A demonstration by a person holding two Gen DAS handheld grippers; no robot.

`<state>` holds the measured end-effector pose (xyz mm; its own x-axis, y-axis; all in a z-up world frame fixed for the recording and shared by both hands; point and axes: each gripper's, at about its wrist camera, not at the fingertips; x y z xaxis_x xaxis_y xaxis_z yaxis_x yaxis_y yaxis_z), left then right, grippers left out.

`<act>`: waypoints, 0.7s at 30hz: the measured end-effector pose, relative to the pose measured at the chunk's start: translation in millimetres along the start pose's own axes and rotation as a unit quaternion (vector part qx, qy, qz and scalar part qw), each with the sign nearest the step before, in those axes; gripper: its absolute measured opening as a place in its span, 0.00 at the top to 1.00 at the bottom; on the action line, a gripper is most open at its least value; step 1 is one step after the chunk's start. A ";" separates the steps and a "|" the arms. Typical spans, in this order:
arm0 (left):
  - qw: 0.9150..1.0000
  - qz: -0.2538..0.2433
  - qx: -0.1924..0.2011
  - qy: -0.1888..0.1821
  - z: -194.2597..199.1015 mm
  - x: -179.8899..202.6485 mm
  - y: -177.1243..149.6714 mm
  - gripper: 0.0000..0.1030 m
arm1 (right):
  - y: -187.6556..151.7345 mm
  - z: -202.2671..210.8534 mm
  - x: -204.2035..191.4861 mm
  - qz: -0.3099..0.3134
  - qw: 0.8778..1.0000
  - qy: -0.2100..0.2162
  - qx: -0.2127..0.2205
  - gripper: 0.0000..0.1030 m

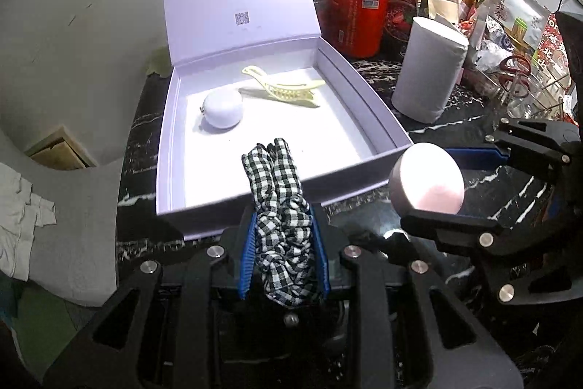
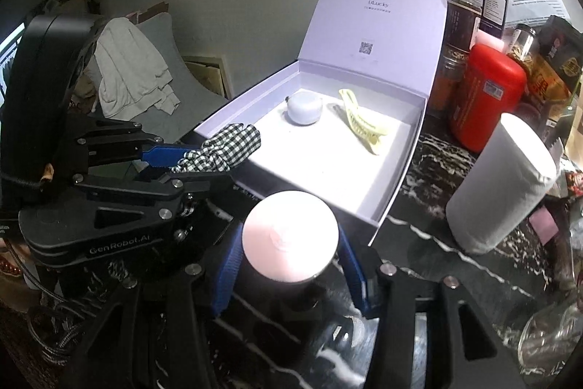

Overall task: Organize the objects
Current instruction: 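Carry the scrunchie and pink compact with both grippers into the white box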

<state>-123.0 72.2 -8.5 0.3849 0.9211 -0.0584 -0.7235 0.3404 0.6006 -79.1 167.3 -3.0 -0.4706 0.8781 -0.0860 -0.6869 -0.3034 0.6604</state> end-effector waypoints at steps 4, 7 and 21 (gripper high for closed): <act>1.000 -0.001 -0.003 0.001 -9.6 -4.5 9.4 0.75 | 9.1 -7.0 4.6 0.002 1.000 0.006 0.000 0.49; 1.000 0.002 -0.002 -0.002 -16.2 -10.1 17.8 0.75 | 17.4 -13.6 9.4 0.003 1.000 0.006 0.001 0.49; 1.000 -0.005 0.001 0.007 -53.0 -28.7 61.7 0.75 | 61.4 -45.6 41.0 0.002 1.000 0.007 -0.001 0.49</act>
Point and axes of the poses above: each gripper's, at about its wrist camera, not at the fingertips, and z roughly against the way its jaws point, x to its right, y to its top, and after that the axes turned 2 degrees about -z, right-handed
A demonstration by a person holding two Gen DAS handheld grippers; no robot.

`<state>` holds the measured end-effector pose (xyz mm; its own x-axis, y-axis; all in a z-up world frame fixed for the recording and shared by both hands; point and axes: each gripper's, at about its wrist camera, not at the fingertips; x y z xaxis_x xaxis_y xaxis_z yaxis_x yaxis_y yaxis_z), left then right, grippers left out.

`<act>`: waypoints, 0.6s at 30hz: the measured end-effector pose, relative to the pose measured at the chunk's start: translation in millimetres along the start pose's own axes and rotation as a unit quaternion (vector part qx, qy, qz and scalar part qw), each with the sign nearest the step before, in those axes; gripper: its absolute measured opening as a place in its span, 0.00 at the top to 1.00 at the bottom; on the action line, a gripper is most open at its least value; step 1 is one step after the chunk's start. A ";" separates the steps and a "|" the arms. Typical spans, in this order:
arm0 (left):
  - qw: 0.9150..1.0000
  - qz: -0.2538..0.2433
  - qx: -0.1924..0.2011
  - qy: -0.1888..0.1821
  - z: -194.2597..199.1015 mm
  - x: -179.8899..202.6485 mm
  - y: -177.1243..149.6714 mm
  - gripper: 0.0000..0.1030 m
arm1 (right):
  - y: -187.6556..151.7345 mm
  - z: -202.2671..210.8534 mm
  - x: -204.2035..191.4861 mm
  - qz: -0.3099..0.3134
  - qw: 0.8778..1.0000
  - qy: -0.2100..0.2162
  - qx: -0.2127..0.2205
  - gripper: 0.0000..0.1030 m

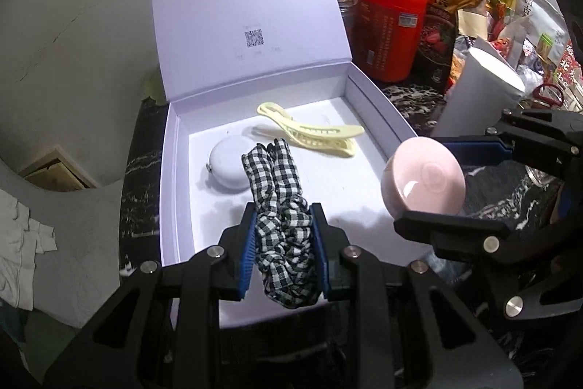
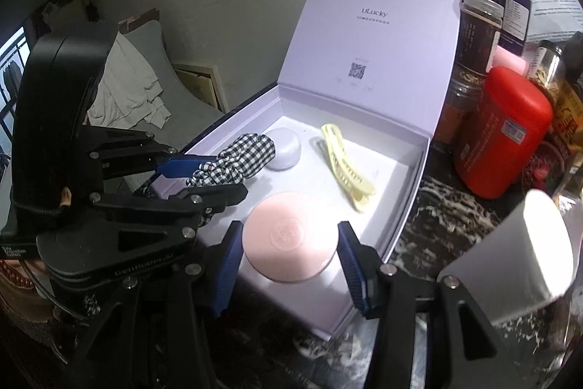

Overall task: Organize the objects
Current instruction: 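Carry the scrunchie and pink compact with both grippers into the white box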

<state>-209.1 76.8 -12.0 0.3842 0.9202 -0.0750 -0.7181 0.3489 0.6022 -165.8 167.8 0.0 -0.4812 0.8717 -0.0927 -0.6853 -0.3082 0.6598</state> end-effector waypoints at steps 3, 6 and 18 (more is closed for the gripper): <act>1.000 0.000 0.001 0.000 -6.8 -5.3 9.1 0.75 | 8.2 -5.1 6.6 0.000 1.000 -0.001 0.003 0.49; 1.000 0.003 0.002 0.002 -14.4 -11.6 18.2 0.75 | 17.4 -10.3 13.6 -0.004 1.000 -0.005 0.007 0.49; 1.000 0.014 0.006 0.010 -38.4 -30.2 53.0 0.75 | 46.6 -30.3 42.6 -0.025 0.999 -0.028 0.011 0.49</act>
Point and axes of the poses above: each gripper's, at about its wrist camera, not at the fingertips, and z roughly against the way its jaws point, x to its right, y to its top, and after that the axes turned 2 degrees about -z, right-handed
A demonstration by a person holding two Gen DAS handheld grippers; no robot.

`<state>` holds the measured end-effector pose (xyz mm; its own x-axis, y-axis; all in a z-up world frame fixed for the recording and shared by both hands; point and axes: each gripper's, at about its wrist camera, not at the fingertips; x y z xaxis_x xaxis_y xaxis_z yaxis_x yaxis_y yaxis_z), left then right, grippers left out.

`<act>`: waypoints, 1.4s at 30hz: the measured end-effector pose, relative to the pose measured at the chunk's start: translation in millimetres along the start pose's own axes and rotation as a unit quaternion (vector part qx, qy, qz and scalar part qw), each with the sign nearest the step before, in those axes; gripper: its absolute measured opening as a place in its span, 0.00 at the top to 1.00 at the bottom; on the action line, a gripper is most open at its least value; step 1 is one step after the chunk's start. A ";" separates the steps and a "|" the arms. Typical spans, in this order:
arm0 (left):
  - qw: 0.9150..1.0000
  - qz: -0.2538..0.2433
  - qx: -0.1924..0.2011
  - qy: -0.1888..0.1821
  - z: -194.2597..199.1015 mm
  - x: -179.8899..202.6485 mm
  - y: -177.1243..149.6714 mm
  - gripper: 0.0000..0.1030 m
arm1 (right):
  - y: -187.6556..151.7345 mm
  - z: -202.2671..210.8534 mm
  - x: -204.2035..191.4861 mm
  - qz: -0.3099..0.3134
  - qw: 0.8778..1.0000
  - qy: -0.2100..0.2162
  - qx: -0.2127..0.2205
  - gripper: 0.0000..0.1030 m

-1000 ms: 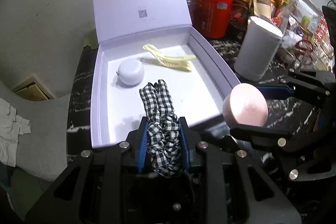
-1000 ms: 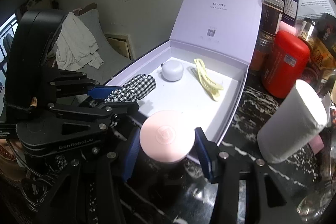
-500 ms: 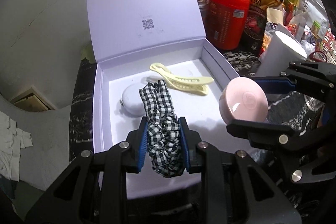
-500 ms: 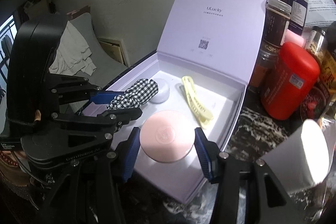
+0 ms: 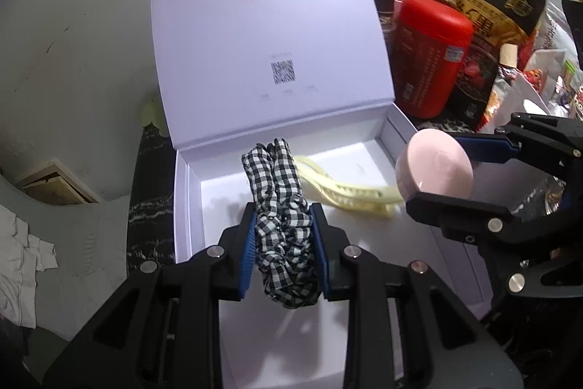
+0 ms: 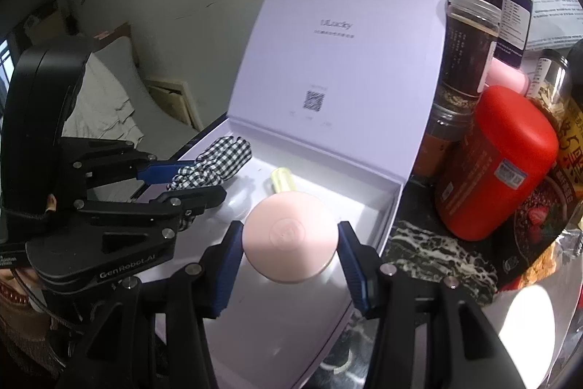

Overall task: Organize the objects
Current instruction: 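Carry the scrunchie and pink compact with both grippers into the white box, then open both grippers to drop the scrunchie and compact inside the box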

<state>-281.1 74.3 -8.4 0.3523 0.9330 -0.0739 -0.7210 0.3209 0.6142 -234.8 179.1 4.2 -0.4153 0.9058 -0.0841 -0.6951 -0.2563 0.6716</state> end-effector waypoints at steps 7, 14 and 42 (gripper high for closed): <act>1.000 0.004 0.000 0.013 -13.5 -5.4 7.2 0.75 | 18.8 -12.9 6.3 -0.007 1.000 -0.009 0.011 0.49; 0.999 0.030 -0.006 0.019 -28.4 -20.1 3.8 0.75 | 30.2 -37.9 12.0 -0.006 1.000 -0.016 0.005 0.49; 0.999 0.049 -0.014 0.019 -48.8 -18.2 -0.6 0.75 | 24.6 -100.8 32.2 -0.038 0.996 -0.041 -0.067 0.49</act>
Point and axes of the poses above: each gripper's, at about its wrist camera, not at the fingertips, and z roughly against the way its jaws point, x to its right, y to its top, and after that the axes turned 2 degrees about -z, right-handed
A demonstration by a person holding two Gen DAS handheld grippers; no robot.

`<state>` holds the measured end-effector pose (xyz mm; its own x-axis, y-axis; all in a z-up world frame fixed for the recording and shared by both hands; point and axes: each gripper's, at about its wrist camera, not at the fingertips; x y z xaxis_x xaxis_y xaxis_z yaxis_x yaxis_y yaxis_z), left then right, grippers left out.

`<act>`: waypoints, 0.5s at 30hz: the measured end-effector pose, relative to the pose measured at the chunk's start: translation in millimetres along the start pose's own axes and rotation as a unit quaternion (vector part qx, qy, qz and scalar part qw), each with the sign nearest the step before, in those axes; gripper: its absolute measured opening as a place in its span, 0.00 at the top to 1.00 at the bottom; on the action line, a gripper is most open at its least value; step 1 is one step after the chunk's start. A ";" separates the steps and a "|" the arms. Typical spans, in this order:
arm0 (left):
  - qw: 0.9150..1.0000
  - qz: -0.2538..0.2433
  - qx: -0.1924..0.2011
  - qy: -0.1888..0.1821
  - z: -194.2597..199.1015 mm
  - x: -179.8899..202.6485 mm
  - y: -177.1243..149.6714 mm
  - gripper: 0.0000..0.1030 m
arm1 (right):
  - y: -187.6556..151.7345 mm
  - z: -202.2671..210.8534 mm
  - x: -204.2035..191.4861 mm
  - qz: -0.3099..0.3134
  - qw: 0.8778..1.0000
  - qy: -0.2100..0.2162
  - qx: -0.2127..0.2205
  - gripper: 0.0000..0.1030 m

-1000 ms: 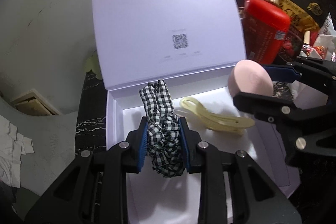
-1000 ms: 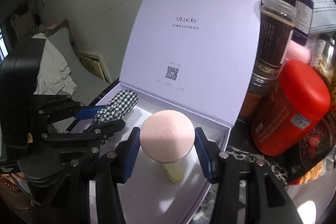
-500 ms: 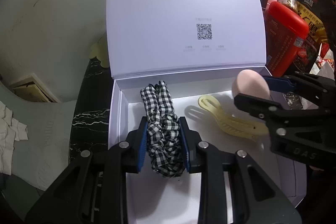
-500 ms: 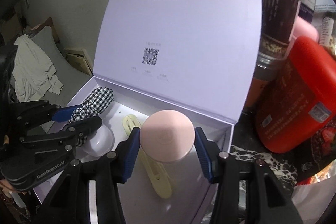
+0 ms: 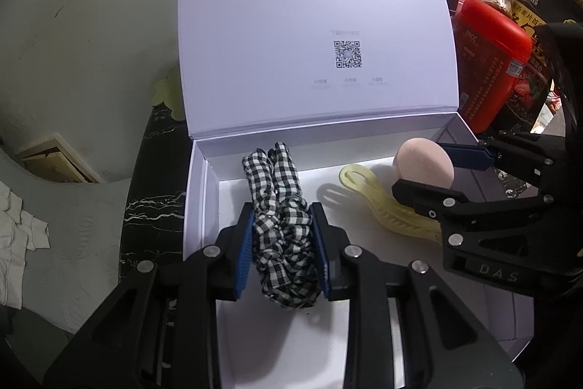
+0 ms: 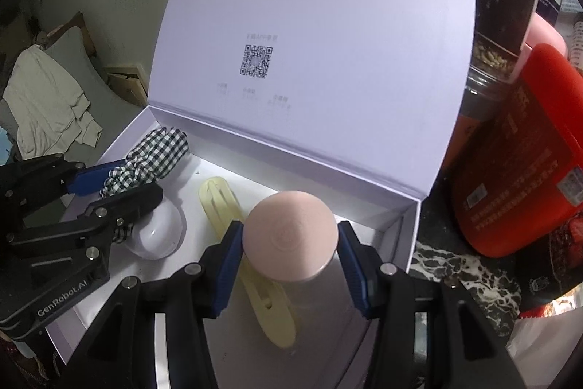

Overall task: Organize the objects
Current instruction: 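Open both grippers to drop the scrunchie and compact inside the box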

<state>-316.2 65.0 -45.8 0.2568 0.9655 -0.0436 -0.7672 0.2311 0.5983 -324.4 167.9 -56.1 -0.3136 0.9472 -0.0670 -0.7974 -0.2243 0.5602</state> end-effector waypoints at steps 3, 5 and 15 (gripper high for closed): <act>1.000 0.000 0.000 0.000 0.6 1.9 -0.8 0.74 | -1.0 0.1 -0.8 0.003 1.000 0.001 -0.003 0.49; 1.000 0.001 0.000 0.001 0.6 3.0 -0.8 0.74 | -1.6 -0.3 0.0 0.006 1.000 0.001 -0.006 0.49; 1.000 0.002 -0.004 0.000 -0.7 8.9 -0.6 0.56 | -3.2 0.1 -0.2 0.009 1.000 0.005 -0.011 0.48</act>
<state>-313.8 73.6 -47.1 0.2541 0.9663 -0.0403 -0.7727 0.2279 0.5924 -321.8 168.4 -57.8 -0.3329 0.9407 -0.0650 -0.8025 -0.2465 0.5433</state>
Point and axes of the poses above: each gripper's, at about its wrist camera, not at the fingertips, and z roughly against the way its jaws point, x to its right, y to its top, and after that the axes turned 2 degrees about -z, right-handed
